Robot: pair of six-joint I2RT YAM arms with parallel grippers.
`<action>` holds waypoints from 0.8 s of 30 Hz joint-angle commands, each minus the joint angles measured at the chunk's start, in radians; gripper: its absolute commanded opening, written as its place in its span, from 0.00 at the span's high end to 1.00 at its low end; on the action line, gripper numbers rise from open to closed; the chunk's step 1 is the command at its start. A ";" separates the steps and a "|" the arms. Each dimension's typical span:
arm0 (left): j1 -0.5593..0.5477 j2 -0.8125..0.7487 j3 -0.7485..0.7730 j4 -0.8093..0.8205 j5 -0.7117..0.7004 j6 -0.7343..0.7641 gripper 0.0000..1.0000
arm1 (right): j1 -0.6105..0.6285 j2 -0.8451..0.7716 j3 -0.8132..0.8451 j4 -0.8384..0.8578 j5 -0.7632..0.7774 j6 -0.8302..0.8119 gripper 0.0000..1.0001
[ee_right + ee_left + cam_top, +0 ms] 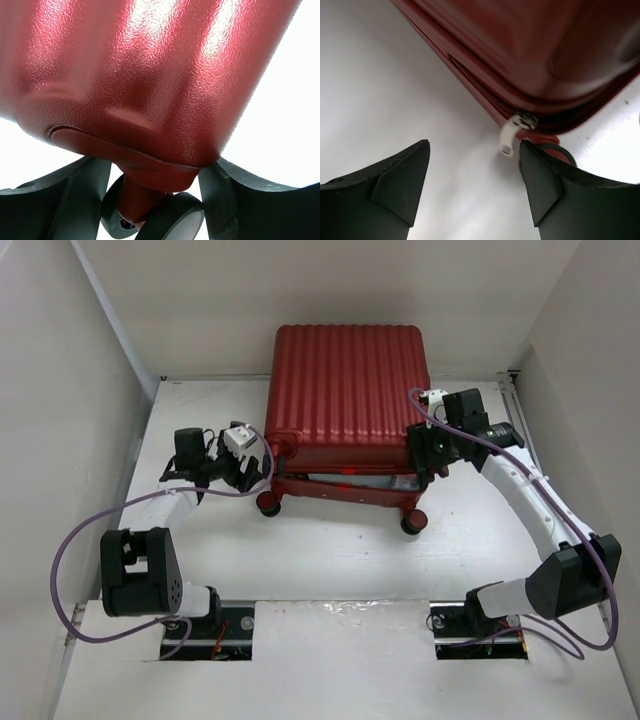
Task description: Pack the luggage
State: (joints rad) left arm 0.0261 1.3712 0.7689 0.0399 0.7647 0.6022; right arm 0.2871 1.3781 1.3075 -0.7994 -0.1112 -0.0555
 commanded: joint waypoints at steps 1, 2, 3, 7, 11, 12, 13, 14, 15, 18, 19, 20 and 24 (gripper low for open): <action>0.001 0.018 0.075 0.021 0.016 0.042 0.31 | -0.002 -0.060 -0.008 0.111 -0.104 -0.052 1.00; 0.001 0.028 0.087 0.009 0.016 0.057 0.31 | -0.002 -0.060 -0.008 0.111 -0.104 -0.052 1.00; 0.001 0.028 0.087 -0.011 0.016 0.074 0.33 | 0.007 -0.070 -0.023 0.111 -0.104 -0.040 1.00; 0.001 0.046 0.118 -0.168 0.064 0.194 0.40 | 0.018 -0.088 -0.045 0.101 -0.130 0.016 1.00; 0.023 0.055 0.127 -0.303 0.088 0.359 0.43 | 0.041 -0.106 -0.045 0.092 -0.130 0.045 1.00; 0.034 0.055 0.136 -0.322 0.099 0.404 0.43 | 0.041 -0.106 -0.045 0.083 -0.140 0.045 1.00; 0.047 0.066 0.136 -0.362 0.099 0.425 0.43 | 0.041 -0.106 -0.045 0.083 -0.140 0.054 1.00; 0.047 0.066 0.154 -0.382 0.111 0.447 0.43 | 0.041 -0.106 -0.045 0.074 -0.149 0.066 1.00; 0.047 0.075 0.164 -0.393 0.111 0.447 0.40 | 0.041 -0.106 -0.045 0.074 -0.159 0.066 1.00; 0.060 0.085 0.182 -0.403 0.159 0.472 0.36 | 0.066 -0.117 -0.045 0.074 -0.180 0.111 1.00; 0.060 0.085 0.173 -0.382 0.169 0.472 0.35 | 0.075 -0.126 -0.045 0.086 -0.180 0.120 1.00; 0.060 0.094 0.173 -0.332 0.170 0.444 0.35 | 0.075 -0.135 -0.062 0.095 -0.192 0.138 1.00; 0.060 0.112 0.148 -0.224 0.251 0.395 0.34 | 0.075 -0.146 -0.097 0.140 -0.225 0.175 1.00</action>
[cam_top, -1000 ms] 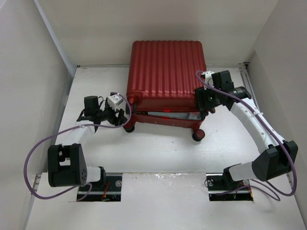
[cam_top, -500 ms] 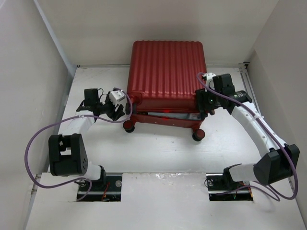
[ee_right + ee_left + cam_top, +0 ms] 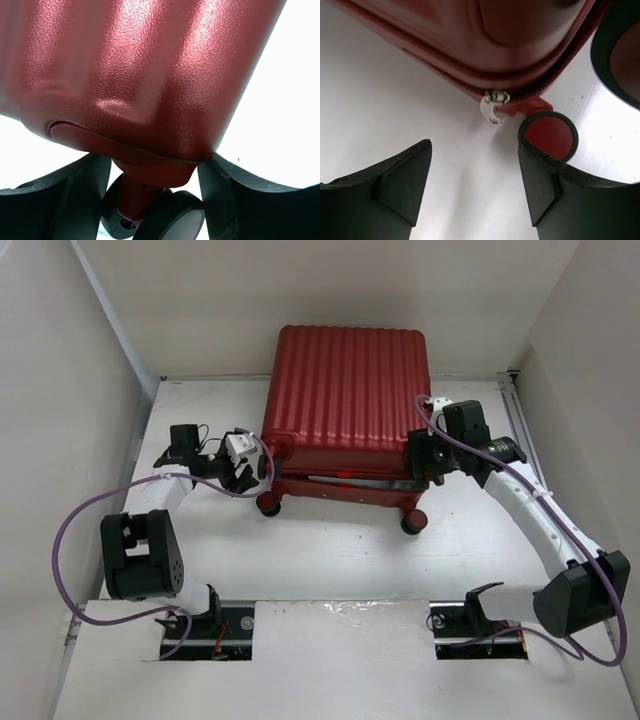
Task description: Pack the luggage
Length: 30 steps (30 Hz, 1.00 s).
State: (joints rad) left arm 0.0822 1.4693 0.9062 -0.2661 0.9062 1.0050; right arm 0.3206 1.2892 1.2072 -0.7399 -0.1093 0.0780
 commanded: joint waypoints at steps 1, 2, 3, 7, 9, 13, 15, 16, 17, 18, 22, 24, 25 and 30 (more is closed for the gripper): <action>0.004 0.014 0.011 0.097 0.120 -0.008 0.34 | 0.041 -0.057 0.003 0.080 -0.236 0.042 1.00; -0.010 0.023 0.011 0.111 0.120 -0.019 0.34 | 0.041 -0.057 0.003 0.080 -0.236 0.051 1.00; -0.010 0.023 -0.001 0.152 0.120 -0.032 0.34 | 0.041 -0.067 0.003 0.080 -0.236 0.060 1.00; -0.010 0.055 -0.001 0.197 0.160 -0.058 0.34 | 0.051 -0.067 -0.006 0.089 -0.236 0.072 1.00; -0.010 0.068 -0.001 0.208 0.186 -0.068 0.34 | 0.051 -0.067 -0.006 0.089 -0.225 0.082 1.00; -0.010 0.098 0.009 0.148 0.215 -0.025 0.41 | 0.060 -0.067 0.012 0.080 -0.196 0.092 1.00; -0.010 0.108 0.019 0.099 0.247 -0.002 0.43 | 0.060 -0.076 0.012 0.080 -0.187 0.101 1.00; -0.010 0.108 0.028 0.088 0.247 -0.002 0.45 | 0.060 -0.076 0.012 0.071 -0.187 0.101 1.00; -0.010 0.108 0.028 0.074 0.263 -0.002 0.45 | 0.060 -0.076 0.012 0.071 -0.187 0.101 1.00; -0.010 0.117 0.028 0.074 0.278 0.009 0.46 | 0.060 -0.076 0.012 0.062 -0.178 0.101 1.00; -0.010 0.117 0.037 0.025 0.300 0.023 0.67 | 0.069 -0.085 0.012 0.053 -0.167 0.111 1.00; -0.010 0.108 0.037 0.025 0.300 0.023 0.80 | 0.078 -0.094 0.012 0.053 -0.158 0.111 1.00; -0.010 0.108 0.037 0.025 0.300 0.023 0.86 | 0.078 -0.094 0.012 0.053 -0.158 0.111 1.00; -0.010 0.098 0.037 0.042 0.290 -0.031 1.00 | 0.078 -0.114 -0.006 0.044 -0.148 0.111 1.00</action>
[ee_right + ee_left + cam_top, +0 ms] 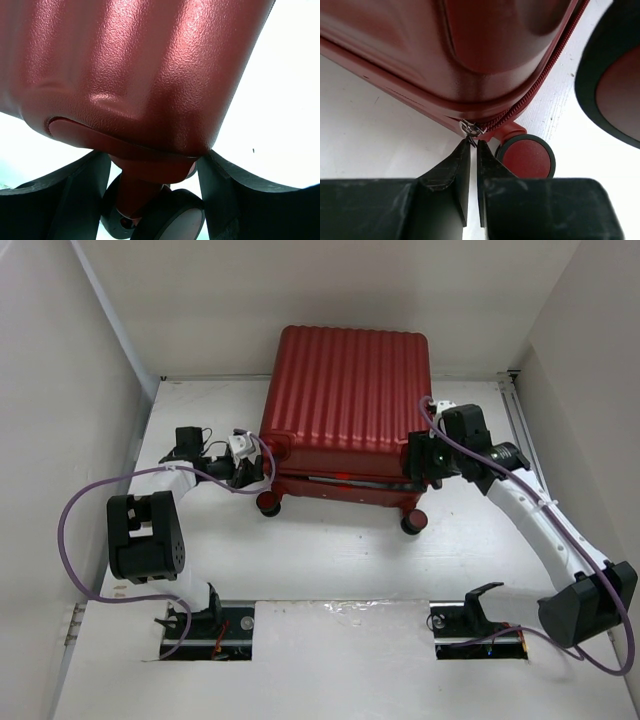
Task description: Pack the luggage
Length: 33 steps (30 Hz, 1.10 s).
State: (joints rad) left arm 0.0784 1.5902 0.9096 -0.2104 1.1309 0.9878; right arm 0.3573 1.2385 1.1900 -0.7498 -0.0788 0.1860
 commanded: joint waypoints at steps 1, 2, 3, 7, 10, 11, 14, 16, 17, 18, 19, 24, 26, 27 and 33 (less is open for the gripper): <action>0.004 -0.033 0.034 -0.003 0.052 -0.014 1.00 | 0.042 -0.074 0.011 0.053 -0.179 0.003 1.00; 0.004 -0.033 0.034 -0.003 0.034 -0.014 0.98 | 0.042 -0.074 0.002 0.053 -0.179 0.003 1.00; 0.004 -0.042 0.034 0.011 0.033 -0.014 0.89 | 0.042 -0.083 0.002 0.053 -0.179 0.003 1.00; 0.004 -0.052 0.034 -0.041 0.032 0.100 0.52 | 0.042 -0.092 -0.007 0.053 -0.170 0.003 1.00; -0.009 -0.052 0.034 0.057 0.032 -0.003 0.46 | 0.042 -0.102 -0.017 0.053 -0.170 0.003 1.00; -0.009 -0.052 0.034 0.068 0.032 -0.003 0.46 | 0.042 -0.102 -0.017 0.053 -0.170 0.003 1.00; -0.034 -0.052 0.014 0.179 0.012 -0.078 0.44 | 0.042 -0.111 -0.017 0.044 -0.161 0.003 1.00; -0.034 -0.052 0.003 0.248 0.012 -0.154 0.44 | 0.042 -0.111 -0.017 0.044 -0.161 0.003 1.00; -0.034 -0.052 0.003 0.276 0.012 -0.172 0.44 | 0.042 -0.111 -0.026 0.044 -0.161 0.003 1.00; -0.034 -0.052 0.003 0.295 0.012 -0.184 0.44 | 0.042 -0.111 -0.026 0.044 -0.161 0.003 1.00; -0.034 -0.052 0.003 0.310 0.012 -0.184 0.50 | 0.042 -0.120 -0.026 0.044 -0.161 0.003 1.00; -0.034 -0.042 0.014 0.261 0.030 -0.158 0.96 | 0.042 -0.129 -0.035 0.044 -0.151 0.003 1.00; -0.034 -0.042 0.032 0.191 0.030 -0.106 1.00 | 0.042 -0.139 -0.044 0.044 -0.151 0.003 1.00; -0.034 -0.042 0.032 0.152 0.039 -0.078 1.00 | 0.042 -0.139 -0.044 0.044 -0.151 0.003 1.00; -0.034 -0.042 0.136 -0.278 0.058 0.286 1.00 | 0.042 -0.148 -0.053 0.044 -0.151 0.012 1.00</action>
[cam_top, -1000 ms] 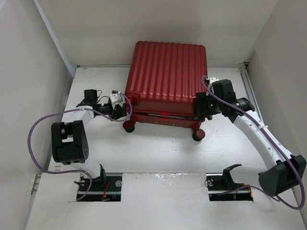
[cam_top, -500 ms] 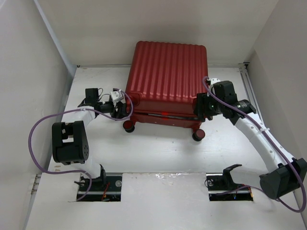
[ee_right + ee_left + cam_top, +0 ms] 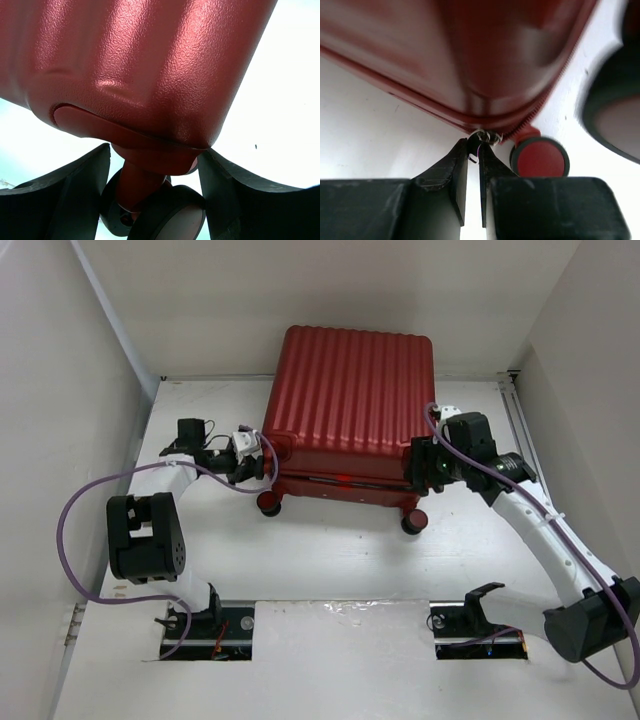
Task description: Pack the luggage
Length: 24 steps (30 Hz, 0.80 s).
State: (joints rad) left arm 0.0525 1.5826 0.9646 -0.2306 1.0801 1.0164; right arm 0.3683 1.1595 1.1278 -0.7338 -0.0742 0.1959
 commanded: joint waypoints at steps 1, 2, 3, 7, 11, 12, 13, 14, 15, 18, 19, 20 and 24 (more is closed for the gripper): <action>0.004 -0.035 0.092 -0.326 0.109 0.325 1.00 | 0.031 -0.069 0.009 0.028 -0.156 0.002 1.00; 0.004 -0.044 0.101 -0.388 0.100 0.397 1.00 | 0.031 -0.069 0.009 0.028 -0.147 0.002 1.00; 0.013 -0.053 0.102 -0.498 0.099 0.468 1.00 | 0.031 -0.069 0.009 0.028 -0.147 0.002 1.00; 0.024 -0.071 0.075 -0.605 0.041 0.639 1.00 | 0.031 -0.078 0.000 0.028 -0.147 0.002 1.00; 0.033 -0.093 0.034 -0.740 0.023 0.831 1.00 | 0.040 -0.078 0.000 0.048 -0.147 0.022 1.00; 0.033 -0.093 0.034 -0.771 0.023 0.873 1.00 | 0.049 -0.078 0.000 0.059 -0.147 0.031 1.00; 0.033 -0.102 0.034 -0.808 0.036 0.960 1.00 | 0.049 -0.078 0.000 0.059 -0.147 0.031 1.00; 0.033 -0.102 0.045 -0.890 0.046 1.014 1.00 | 0.049 -0.078 0.000 0.059 -0.147 0.042 1.00; 0.033 -0.113 0.045 -0.900 0.055 1.037 1.00 | 0.061 -0.078 0.000 0.059 -0.147 0.042 1.00; 0.024 -0.139 0.057 -0.900 0.055 1.038 1.00 | 0.072 -0.078 0.000 0.068 -0.134 0.068 1.00; 0.024 -0.139 0.066 -0.900 0.016 1.038 1.00 | 0.072 -0.078 -0.009 0.068 -0.124 0.077 1.00; 0.012 -0.148 0.054 -0.900 -0.005 1.062 1.00 | 0.072 -0.078 -0.010 0.068 -0.124 0.077 1.00; -0.023 -0.170 0.033 -0.900 -0.068 1.126 1.00 | 0.081 -0.087 -0.010 0.068 -0.089 0.108 1.00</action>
State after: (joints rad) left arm 0.0719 1.4631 1.0252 -0.9230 0.9791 1.9499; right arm 0.4076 1.1118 1.0981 -0.7792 -0.0658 0.2237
